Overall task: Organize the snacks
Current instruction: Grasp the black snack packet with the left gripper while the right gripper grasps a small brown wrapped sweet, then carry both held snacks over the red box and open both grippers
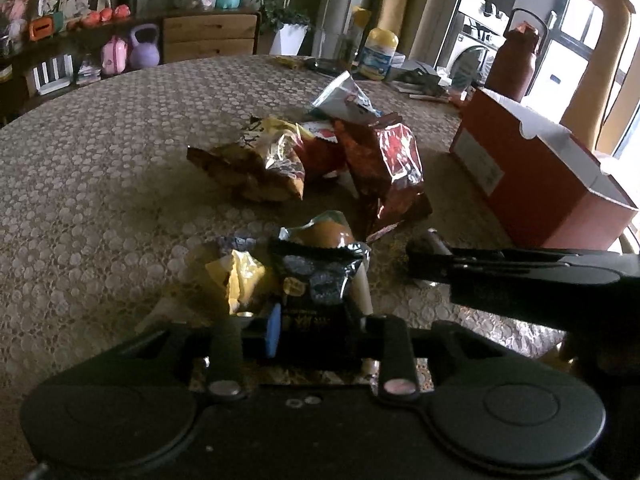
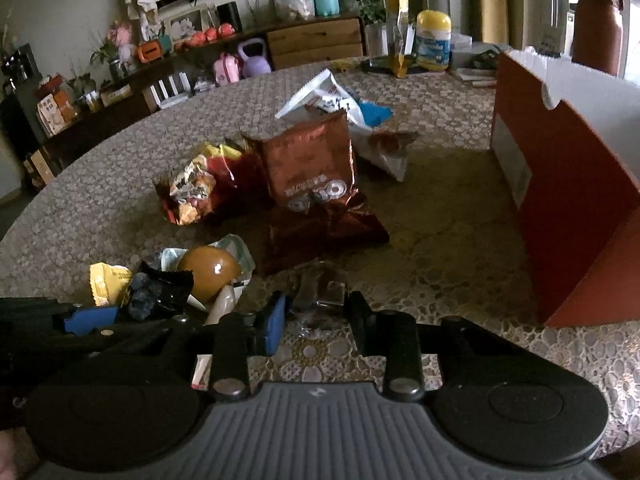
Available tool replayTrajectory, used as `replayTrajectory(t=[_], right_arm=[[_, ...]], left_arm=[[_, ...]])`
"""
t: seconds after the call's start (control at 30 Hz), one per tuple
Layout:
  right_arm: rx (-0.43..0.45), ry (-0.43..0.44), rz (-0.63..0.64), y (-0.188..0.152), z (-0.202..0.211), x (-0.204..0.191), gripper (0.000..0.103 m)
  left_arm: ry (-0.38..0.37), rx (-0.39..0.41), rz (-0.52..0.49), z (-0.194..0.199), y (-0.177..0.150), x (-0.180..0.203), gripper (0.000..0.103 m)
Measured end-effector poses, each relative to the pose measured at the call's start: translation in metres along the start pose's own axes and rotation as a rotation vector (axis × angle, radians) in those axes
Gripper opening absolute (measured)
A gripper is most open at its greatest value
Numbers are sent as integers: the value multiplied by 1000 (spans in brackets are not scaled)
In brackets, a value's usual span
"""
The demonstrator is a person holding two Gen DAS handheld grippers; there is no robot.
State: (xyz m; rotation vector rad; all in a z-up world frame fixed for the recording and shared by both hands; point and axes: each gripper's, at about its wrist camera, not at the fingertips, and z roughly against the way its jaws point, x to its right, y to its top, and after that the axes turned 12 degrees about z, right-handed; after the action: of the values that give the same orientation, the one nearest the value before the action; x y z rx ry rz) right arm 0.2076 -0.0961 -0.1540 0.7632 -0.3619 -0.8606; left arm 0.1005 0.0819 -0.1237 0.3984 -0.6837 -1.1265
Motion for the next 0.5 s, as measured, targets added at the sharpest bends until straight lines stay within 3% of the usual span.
replayTrajectory(t=[0.5], right_arm=[[86, 14, 13, 6, 76, 4, 33]], left_arm=[[-32, 79, -69, 51, 13, 36, 27]])
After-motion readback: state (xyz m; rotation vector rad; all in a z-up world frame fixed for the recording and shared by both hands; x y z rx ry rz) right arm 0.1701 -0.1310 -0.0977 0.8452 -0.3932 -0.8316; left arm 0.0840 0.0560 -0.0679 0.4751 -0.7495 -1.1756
